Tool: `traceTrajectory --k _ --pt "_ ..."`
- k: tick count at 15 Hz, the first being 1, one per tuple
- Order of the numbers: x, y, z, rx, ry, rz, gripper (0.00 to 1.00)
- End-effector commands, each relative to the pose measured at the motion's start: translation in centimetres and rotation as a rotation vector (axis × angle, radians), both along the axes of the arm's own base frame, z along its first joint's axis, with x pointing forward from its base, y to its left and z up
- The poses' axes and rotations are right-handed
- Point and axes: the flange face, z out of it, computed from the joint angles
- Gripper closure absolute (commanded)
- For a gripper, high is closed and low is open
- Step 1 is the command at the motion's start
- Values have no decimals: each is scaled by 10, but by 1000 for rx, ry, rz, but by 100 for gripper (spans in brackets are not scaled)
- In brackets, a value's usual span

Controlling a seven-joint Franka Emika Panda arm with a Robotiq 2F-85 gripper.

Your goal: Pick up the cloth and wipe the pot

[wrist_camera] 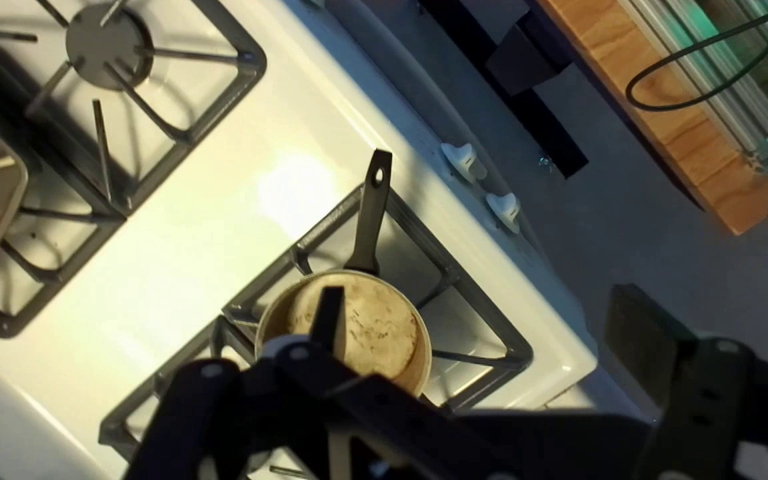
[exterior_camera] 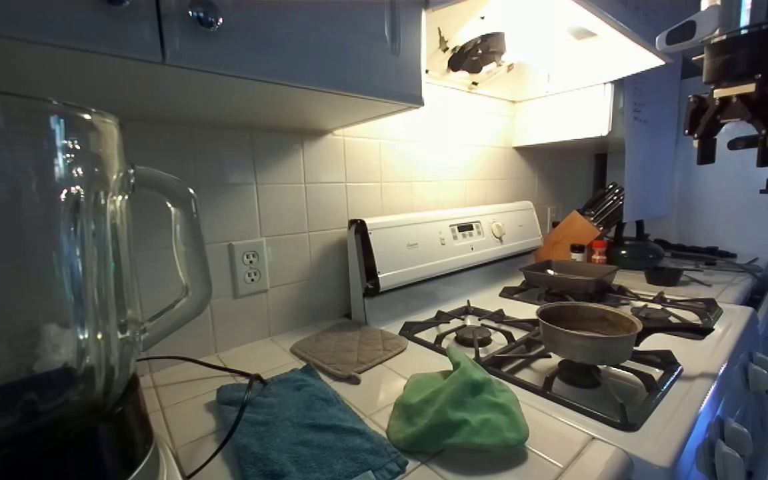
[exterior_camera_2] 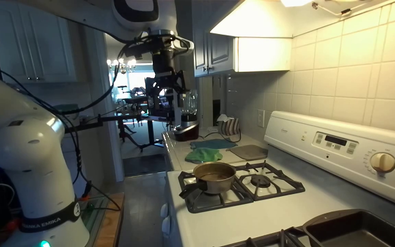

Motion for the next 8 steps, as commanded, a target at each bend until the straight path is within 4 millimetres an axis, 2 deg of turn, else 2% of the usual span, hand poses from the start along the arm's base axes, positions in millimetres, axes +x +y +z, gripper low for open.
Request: traceTrajectory --k 1,4,5,8 --pt "6 37 -11 44 -1 134 0" --pt "10 65 -24 31 12 209 0" --pt "6 52 -13 17 -4 162 0" --pt "10 65 -25 3 12 189 0"
